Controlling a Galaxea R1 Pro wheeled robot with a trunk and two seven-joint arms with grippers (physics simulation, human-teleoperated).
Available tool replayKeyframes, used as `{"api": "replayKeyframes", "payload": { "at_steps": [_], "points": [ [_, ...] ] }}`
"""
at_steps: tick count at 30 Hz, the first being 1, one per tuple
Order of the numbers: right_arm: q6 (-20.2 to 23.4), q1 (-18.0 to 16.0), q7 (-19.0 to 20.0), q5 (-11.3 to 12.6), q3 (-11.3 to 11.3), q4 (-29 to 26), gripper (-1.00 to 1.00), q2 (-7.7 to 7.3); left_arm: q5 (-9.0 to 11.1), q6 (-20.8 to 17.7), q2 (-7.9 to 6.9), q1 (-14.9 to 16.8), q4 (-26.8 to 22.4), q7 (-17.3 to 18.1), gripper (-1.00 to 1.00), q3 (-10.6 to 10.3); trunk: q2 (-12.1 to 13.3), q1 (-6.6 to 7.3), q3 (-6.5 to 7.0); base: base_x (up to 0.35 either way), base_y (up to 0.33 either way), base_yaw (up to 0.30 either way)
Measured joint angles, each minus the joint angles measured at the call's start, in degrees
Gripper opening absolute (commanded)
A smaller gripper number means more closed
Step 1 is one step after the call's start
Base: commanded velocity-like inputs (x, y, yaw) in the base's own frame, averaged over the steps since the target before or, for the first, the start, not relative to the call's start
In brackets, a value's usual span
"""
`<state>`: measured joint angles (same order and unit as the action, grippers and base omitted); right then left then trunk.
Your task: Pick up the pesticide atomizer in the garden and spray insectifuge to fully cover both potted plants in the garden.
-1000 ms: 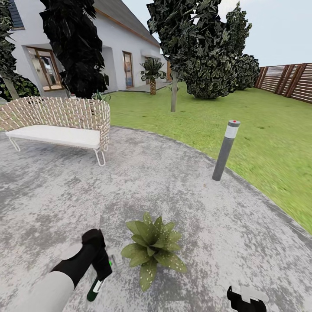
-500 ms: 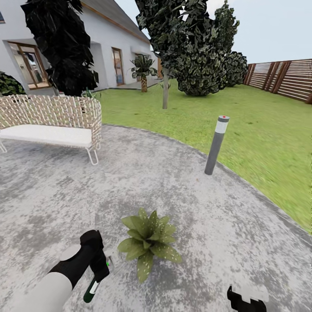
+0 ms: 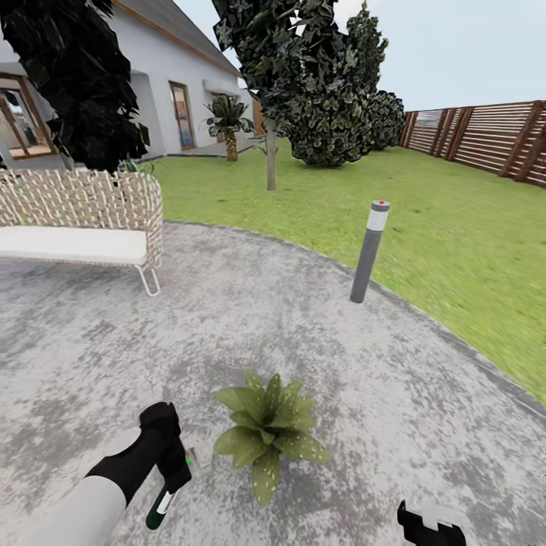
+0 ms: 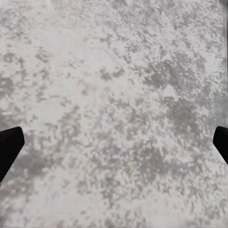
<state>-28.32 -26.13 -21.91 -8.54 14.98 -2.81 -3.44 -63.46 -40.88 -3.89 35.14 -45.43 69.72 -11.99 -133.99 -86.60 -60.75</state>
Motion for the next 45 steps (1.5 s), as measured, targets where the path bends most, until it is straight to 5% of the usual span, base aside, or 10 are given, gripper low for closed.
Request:
{"api": "replayKeyframes", "payload": {
  "at_steps": [7,9,11,14,18,25,45],
  "points": [
    [0.0,0.0,0.0,-0.1,-0.1,0.0,1.00,0.00,0.0,0.1,-0.48,0.0,0.0,0.3,-1.00,0.0,0.0,-0.03,-0.05,0.031,0.010,-0.155],
    [0.0,0.0,0.0,-0.1,-0.1,0.0,1.00,0.00,0.2,0.2,-1.86,0.6,0.0,0.5,-1.00,0.0,0.0,-0.03,-0.05,0.001,0.000,-0.005],
    [0.0,0.0,0.0,-0.1,-0.1,0.0,1.00,0.00,0.2,0.2,-2.46,2.1,0.0,2.0,-1.00,-0.1,0.0,-0.03,-0.05,0.000,0.000,-0.002],
    [0.0,0.0,0.0,-0.1,-0.1,0.0,1.00,0.00,-0.2,0.4,-2.74,7.6,0.0,8.8,-1.00,-0.4,0.0,-0.03,-0.04,0.000,0.000,0.000],
    [-0.1,0.0,0.0,-0.1,-0.1,0.0,1.00,0.00,-3.4,0.3,-2.72,10.9,0.0,11.6,-1.00,-0.6,0.0,-0.03,-0.05,0.000,0.000,0.000],
    [-0.1,0.0,0.1,-0.3,-0.3,0.1,1.00,0.02,-4.4,0.4,-2.51,4.2,-0.2,11.5,-1.00,-0.1,0.0,-0.03,-0.06,-0.016,0.000,0.000],
    [-0.1,0.0,0.1,-0.1,-0.3,0.1,1.00,0.18,-4.2,0.2,-2.01,3.7,-1.1,11.4,-1.00,0.0,0.0,-0.06,-0.07,-0.211,0.211,-0.206]
  ]
}}
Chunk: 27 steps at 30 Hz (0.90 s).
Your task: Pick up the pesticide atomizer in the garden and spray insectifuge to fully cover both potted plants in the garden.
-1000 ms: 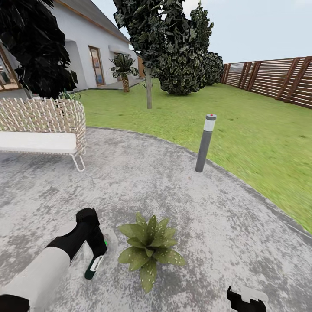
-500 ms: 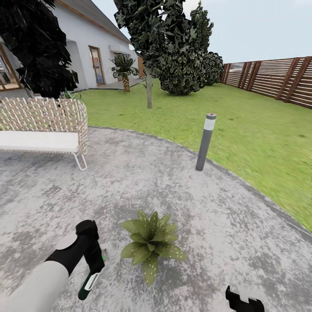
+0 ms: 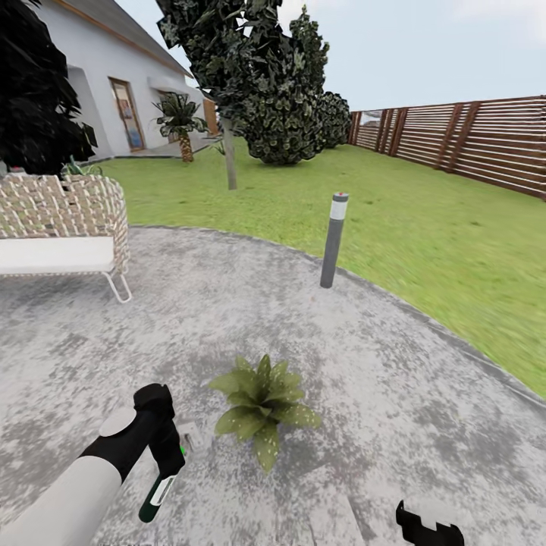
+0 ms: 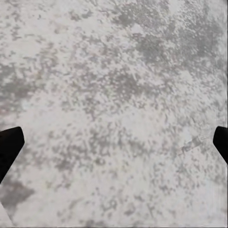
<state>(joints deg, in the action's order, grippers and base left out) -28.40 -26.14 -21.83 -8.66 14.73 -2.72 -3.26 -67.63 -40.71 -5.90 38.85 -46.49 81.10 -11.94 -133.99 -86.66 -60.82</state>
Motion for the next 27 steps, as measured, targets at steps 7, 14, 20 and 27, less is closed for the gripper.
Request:
{"api": "replayKeyframes", "payload": {
  "at_steps": [7,14,20,27],
  "points": [
    [0.0,0.0,-0.1,0.0,0.0,0.0,1.00,0.27,0.0,-0.1,0.08,0.5,0.0,0.0,-1.00,0.0,0.0,0.01,-0.02,-0.243,0.196,-0.024],
    [0.0,0.0,-0.1,0.0,0.2,0.0,1.00,0.27,0.1,-0.1,0.99,0.9,0.0,0.1,-1.00,0.1,0.0,0.05,-0.01,0.072,0.284,-0.229],
    [0.0,0.0,-0.1,0.0,0.2,-0.1,1.00,0.22,0.1,-0.1,1.16,1.1,0.0,0.1,-1.00,0.1,0.0,0.06,-0.05,0.294,0.166,-0.299],
    [0.0,0.0,-0.1,0.0,0.2,-0.1,1.00,0.17,-0.5,0.1,-0.03,6.9,0.1,0.5,-1.00,5.8,0.0,0.06,-0.22,0.304,0.063,-0.299]
  ]
}}
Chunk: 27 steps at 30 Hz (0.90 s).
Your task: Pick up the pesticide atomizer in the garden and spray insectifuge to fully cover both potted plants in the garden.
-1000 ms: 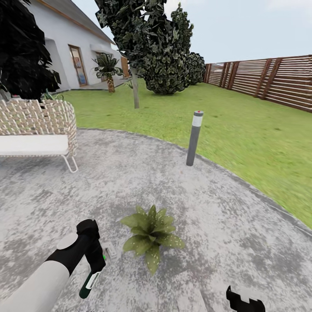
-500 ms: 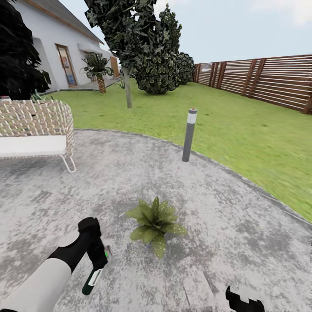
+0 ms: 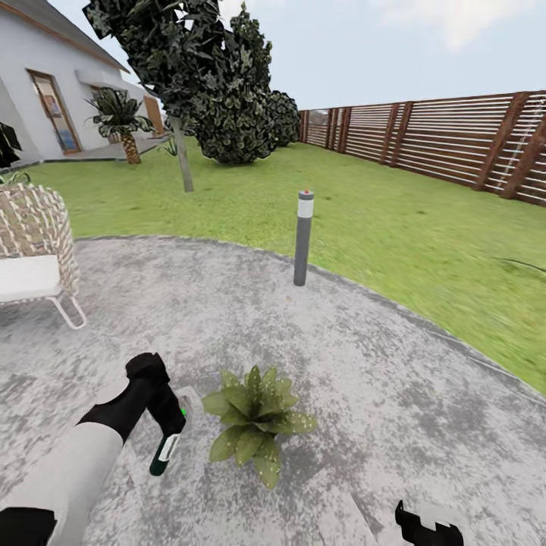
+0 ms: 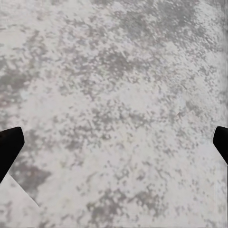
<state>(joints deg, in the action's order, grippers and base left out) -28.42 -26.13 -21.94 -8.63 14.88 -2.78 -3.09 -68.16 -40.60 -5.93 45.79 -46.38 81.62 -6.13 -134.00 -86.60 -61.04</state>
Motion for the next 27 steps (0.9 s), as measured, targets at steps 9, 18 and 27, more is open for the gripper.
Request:
{"api": "replayKeyframes", "payload": {
  "at_steps": [9,18,27],
  "points": [
    [-0.1,0.0,0.2,-0.3,-0.3,0.1,1.00,-0.20,-12.1,1.6,-0.95,0.4,0.6,7.9,-1.00,0.8,0.0,-0.04,-0.17,0.072,0.000,-0.112],
    [0.0,0.0,0.2,-0.3,-0.4,0.1,1.00,-0.34,-12.4,1.7,-3.10,0.1,0.9,7.9,-1.00,0.7,0.0,-0.01,-0.17,0.080,0.030,0.000],
    [0.0,0.0,0.2,-0.3,-0.4,0.1,1.00,-0.26,-12.3,1.6,-2.58,-2.9,1.0,7.9,-1.00,0.9,0.0,-0.04,-0.17,0.090,0.002,0.000]
  ]
}}
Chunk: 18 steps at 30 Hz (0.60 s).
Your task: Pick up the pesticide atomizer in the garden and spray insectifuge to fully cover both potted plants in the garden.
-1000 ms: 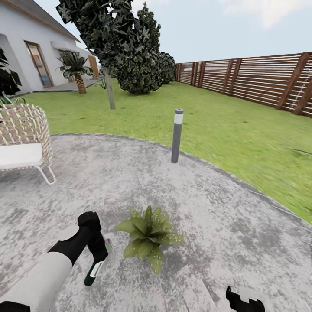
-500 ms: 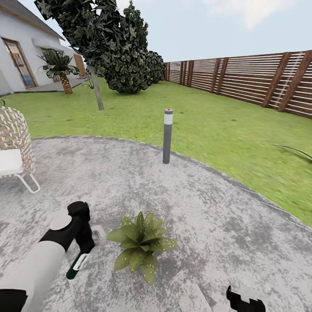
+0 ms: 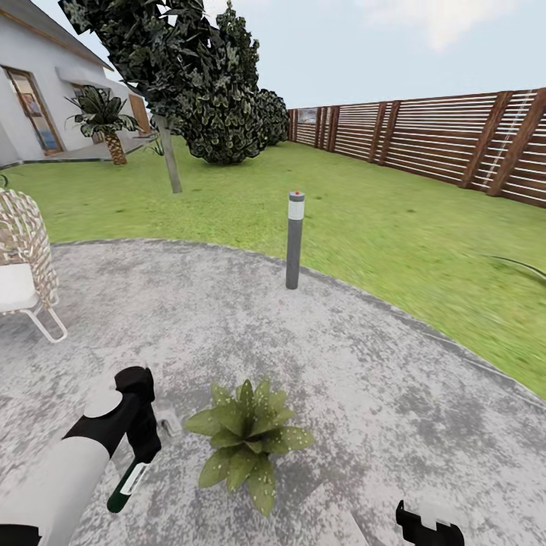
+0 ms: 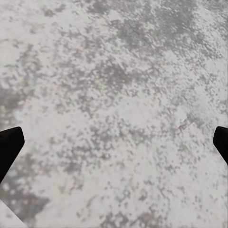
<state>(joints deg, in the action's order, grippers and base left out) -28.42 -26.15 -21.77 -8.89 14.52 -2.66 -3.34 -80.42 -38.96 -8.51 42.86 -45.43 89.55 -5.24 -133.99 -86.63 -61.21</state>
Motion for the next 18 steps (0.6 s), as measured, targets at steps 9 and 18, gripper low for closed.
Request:
{"api": "replayKeyframes", "payload": {
  "at_steps": [9,18],
  "points": [
    [-0.1,0.0,0.0,0.0,0.0,0.0,1.00,0.07,1.9,0.0,-0.54,-4.2,-4.9,-4.9,-1.00,1.5,0.0,0.00,0.01,0.038,0.000,0.000],
    [0.0,0.0,0.0,0.0,0.0,0.0,1.00,0.17,2.2,-0.3,0.05,-4.9,-10.1,-5.2,-1.00,2.0,0.0,0.00,0.00,0.000,0.000,0.071]
  ]
}}
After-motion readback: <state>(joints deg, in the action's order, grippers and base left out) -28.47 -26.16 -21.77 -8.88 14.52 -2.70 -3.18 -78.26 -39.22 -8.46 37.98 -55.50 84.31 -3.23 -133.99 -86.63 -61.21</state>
